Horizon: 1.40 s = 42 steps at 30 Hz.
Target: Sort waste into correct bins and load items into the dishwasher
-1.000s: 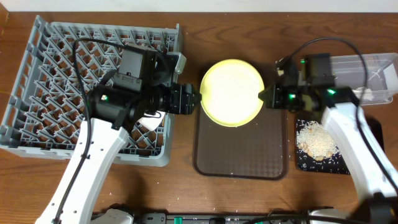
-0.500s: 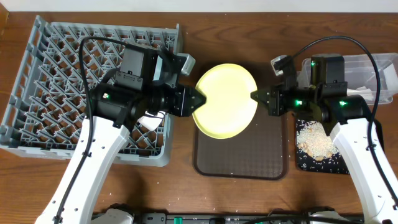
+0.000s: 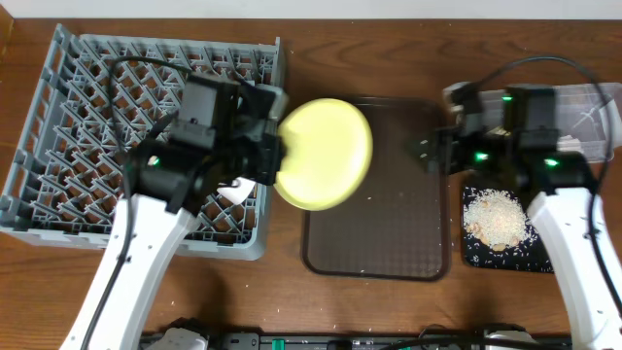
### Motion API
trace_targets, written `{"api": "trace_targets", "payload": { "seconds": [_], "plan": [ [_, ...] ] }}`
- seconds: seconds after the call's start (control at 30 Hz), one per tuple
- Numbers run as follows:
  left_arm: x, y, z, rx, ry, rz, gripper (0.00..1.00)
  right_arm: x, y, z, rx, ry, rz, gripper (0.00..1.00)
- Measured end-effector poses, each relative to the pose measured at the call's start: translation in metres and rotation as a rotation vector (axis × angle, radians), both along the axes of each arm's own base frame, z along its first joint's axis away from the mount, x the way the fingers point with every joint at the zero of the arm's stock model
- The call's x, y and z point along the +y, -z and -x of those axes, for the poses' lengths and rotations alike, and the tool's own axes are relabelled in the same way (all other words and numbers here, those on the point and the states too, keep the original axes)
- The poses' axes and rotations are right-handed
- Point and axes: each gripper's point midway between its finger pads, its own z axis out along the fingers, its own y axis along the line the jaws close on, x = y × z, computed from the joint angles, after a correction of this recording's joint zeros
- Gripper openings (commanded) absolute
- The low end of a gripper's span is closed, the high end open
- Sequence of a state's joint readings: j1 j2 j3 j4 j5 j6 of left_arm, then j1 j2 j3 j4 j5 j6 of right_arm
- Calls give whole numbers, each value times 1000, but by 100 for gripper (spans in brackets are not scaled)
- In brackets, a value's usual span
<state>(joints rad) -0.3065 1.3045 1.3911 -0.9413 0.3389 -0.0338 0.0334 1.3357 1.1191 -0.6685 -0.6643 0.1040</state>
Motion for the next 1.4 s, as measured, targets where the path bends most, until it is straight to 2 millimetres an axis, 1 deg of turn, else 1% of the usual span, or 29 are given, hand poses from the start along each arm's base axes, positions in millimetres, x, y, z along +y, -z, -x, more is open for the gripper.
{"api": "trace_targets", "payload": {
  "seconds": [0.03, 0.07, 0.1, 0.13, 0.2, 0.23, 0.27, 0.3, 0.37, 0.4, 0.47, 0.63, 0.73, 0.83, 0.93, 1.03, 1.1, 1.27, 1.33, 1.37, 1.4],
  "plan": [
    [14, -5, -4, -38, -54, -57, 8, -15, -2, -3, 5, 66, 12, 73],
    [33, -15, -10, -97, -130, -128, 8, -31, -4, -5, 11, 135, 23, 73],
    [46, -23, -14, -138, -186, -174, 7, -43, -6, -6, 13, 189, 34, 73],
    [62, -32, -17, -185, -250, -232, 8, -59, -8, -6, 17, 264, 46, 73],
    [93, -49, -19, -259, -372, -346, 7, -88, -14, -4, 26, 398, 69, 75],
    [106, -55, -20, -286, -424, -400, 7, -99, -16, -2, 28, 451, 77, 75],
    [120, -59, -20, -306, -471, -464, 8, -108, -18, -1, 32, 494, 82, 76],
    [129, -60, -21, -314, -497, -520, 8, -115, -19, 1, 36, 531, 84, 76],
    [142, -57, -27, -310, -528, -620, 7, -122, -20, 3, 44, 570, 88, 77],
    [146, -53, -33, -304, -541, -667, 8, -125, -18, 5, 56, 587, 92, 77],
    [150, -42, -48, -289, -539, -746, 7, -126, -16, 7, 72, 600, 95, 77],
    [146, 2, -88, -223, -453, -907, 7, -128, -13, 9, 95, 618, 96, 78],
    [142, 33, -106, -173, -399, -974, 8, -128, -10, 13, 115, 619, 100, 79],
    [142, 46, -113, -155, -384, -1001, 7, -127, -7, 15, 130, 620, 100, 79],
    [145, 52, -114, -135, -370, -1043, 9, -127, -7, 16, 132, 620, 101, 79],
    [145, 56, -113, -123, -360, -1053, 17, -127, -7, 16, 133, 621, 102, 79],
    [144, 57, -114, -123, -356, -1043, 25, -128, -7, 16, 133, 622, 103, 79],
    [139, 65, -117, -110, -337, -1026, 25, -127, -6, 16, 135, 622, 103, 79],
    [139, 66, -115, -103, -332, -1024, 27, -127, -6, 16, 136, 622, 103, 79],
    [139, 67, -114, -99, -331, -1023, 30, -127, -6, 16, 136, 622, 103, 80],
    [139, 66, -114, -99, -333, -1019, 38, -127, -6, 16, 136, 622, 103, 80]
  ]
}}
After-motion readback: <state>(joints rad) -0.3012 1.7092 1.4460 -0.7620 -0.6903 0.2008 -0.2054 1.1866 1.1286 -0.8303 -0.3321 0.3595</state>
